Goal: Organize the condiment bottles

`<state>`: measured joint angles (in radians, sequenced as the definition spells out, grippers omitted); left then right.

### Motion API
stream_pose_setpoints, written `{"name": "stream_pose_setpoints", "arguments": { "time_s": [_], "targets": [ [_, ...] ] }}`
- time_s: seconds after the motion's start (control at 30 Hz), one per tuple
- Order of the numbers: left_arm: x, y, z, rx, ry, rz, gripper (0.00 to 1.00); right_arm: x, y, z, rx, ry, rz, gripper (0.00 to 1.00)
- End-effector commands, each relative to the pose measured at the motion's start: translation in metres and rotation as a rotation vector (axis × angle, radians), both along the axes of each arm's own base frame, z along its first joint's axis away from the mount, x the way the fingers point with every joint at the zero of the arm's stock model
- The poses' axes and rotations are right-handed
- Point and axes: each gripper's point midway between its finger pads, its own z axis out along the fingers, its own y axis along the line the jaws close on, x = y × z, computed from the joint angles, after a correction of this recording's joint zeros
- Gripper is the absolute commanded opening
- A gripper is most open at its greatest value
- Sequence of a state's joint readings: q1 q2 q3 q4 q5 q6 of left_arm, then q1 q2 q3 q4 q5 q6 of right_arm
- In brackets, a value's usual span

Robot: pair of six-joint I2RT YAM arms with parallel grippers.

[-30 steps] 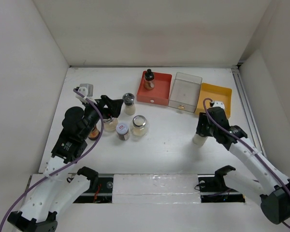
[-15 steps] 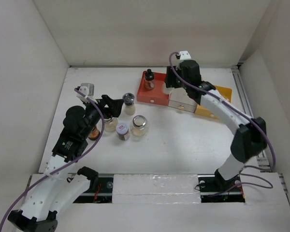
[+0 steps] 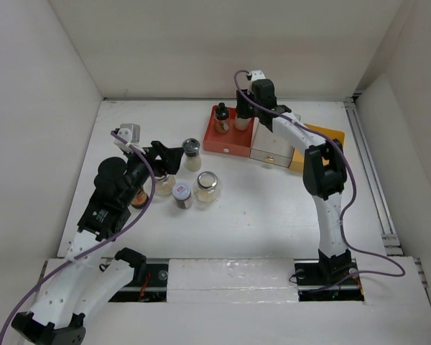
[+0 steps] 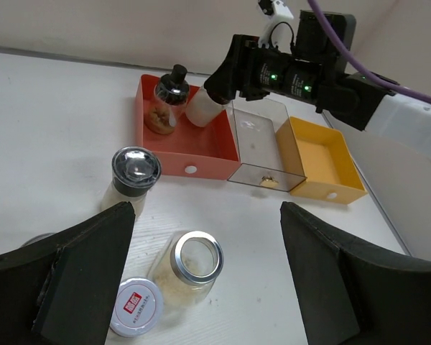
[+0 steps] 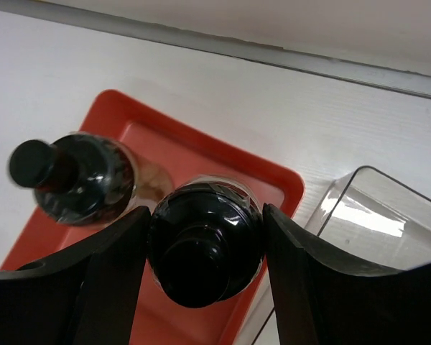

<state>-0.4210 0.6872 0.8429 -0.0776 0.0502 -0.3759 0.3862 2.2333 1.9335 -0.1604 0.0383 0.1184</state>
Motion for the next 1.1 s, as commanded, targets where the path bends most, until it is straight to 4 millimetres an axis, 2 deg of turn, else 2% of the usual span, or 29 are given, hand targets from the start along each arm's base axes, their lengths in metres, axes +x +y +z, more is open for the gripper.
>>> {"name": "stream_pose_setpoints", "arguments": {
  "time_s": [0.0, 0.13, 0.17, 0.2, 0.3, 0.33, 0.4, 0.43, 0.5, 0.53, 0.57, 0.6, 0.7, 0.73, 0.77, 0.8, 0.83, 0.87, 0.93, 0.97, 1.0, 1.07],
  "targets": [
    [0.002, -0.001, 0.010, -0.016, -0.039, -0.003, 0.78, 0.026, 0.010, 0.061, 0.036, -0.175, 0.005, 0.50],
    [0.004, -0.002, 0.007, -0.011, -0.029, -0.003, 0.78, 0.029, 0.007, 0.045, 0.012, -0.139, -0.016, 0.52],
    [0.004, -0.002, 0.007, -0.011, -0.029, -0.003, 0.78, 0.029, 0.007, 0.045, 0.012, -0.139, -0.016, 0.58],
    [0.004, -0.002, 0.007, -0.011, -0.029, -0.003, 0.78, 0.029, 0.006, 0.034, -0.006, -0.118, -0.012, 0.61],
    [0.005, -0.004, 0.005, -0.008, -0.020, -0.012, 0.80, 0.025, 0.000, 0.020, -0.030, -0.081, -0.029, 0.74],
    [0.005, -0.004, 0.005, -0.008, -0.020, -0.012, 0.80, 0.023, 0.000, 0.035, -0.021, -0.102, -0.030, 0.75],
    [0.005, -0.004, 0.005, -0.008, -0.020, -0.012, 0.83, 0.013, 0.002, 0.037, -0.023, -0.098, -0.020, 0.83],
    [0.005, -0.002, 0.009, -0.011, -0.029, -0.002, 0.83, 0.010, -0.001, 0.066, -0.004, -0.149, -0.030, 0.86],
    [0.005, -0.002, 0.009, -0.011, -0.029, -0.001, 0.83, 0.000, -0.001, 0.091, 0.010, -0.190, -0.033, 0.91],
    [0.005, 0.000, 0.012, -0.014, -0.037, 0.011, 0.83, -0.008, 0.001, 0.094, -0.001, -0.197, -0.018, 0.93],
    [0.005, 0.000, 0.012, -0.015, -0.037, 0.011, 0.83, -0.018, -0.004, 0.127, 0.010, -0.257, -0.015, 0.93],
    [0.004, 0.004, 0.015, -0.018, -0.047, 0.029, 0.82, -0.026, 0.001, 0.137, 0.020, -0.274, -0.004, 0.93],
    [0.003, 0.016, 0.017, -0.028, -0.052, 0.092, 0.77, -0.062, 0.022, 0.158, 0.030, -0.328, 0.100, 0.89],
    [0.004, 0.024, 0.020, -0.031, -0.060, 0.133, 0.76, -0.079, 0.046, 0.158, 0.055, -0.329, 0.187, 0.81],
    [0.000, 0.030, 0.026, -0.052, -0.077, 0.157, 0.73, -0.093, 0.058, 0.141, 0.056, -0.299, 0.238, 0.64],
    [-0.001, 0.035, 0.027, -0.065, -0.075, 0.184, 0.71, -0.105, 0.069, 0.145, 0.063, -0.310, 0.285, 0.50],
    [-0.001, 0.040, 0.025, -0.066, -0.076, 0.212, 0.68, -0.117, 0.085, 0.137, 0.074, -0.296, 0.346, 0.41],
    [-0.003, 0.049, 0.028, -0.083, -0.083, 0.256, 0.66, -0.136, 0.106, 0.124, 0.077, -0.267, 0.411, 0.37],
    [-0.004, 0.052, 0.026, -0.083, -0.083, 0.269, 0.66, -0.159, 0.132, 0.120, 0.088, -0.256, 0.516, 0.38],
    [-0.007, 0.053, 0.028, -0.088, -0.092, 0.269, 0.66, -0.180, 0.154, 0.107, 0.094, -0.227, 0.590, 0.42],
    [-0.007, 0.053, 0.028, -0.089, -0.092, 0.269, 0.66, -0.189, 0.162, 0.099, 0.090, -0.212, 0.611, 0.60],
    [-0.005, 0.051, 0.026, -0.084, -0.084, 0.260, 0.66, -0.200, 0.174, 0.089, 0.080, -0.196, 0.629, 0.86]
  ]
}}
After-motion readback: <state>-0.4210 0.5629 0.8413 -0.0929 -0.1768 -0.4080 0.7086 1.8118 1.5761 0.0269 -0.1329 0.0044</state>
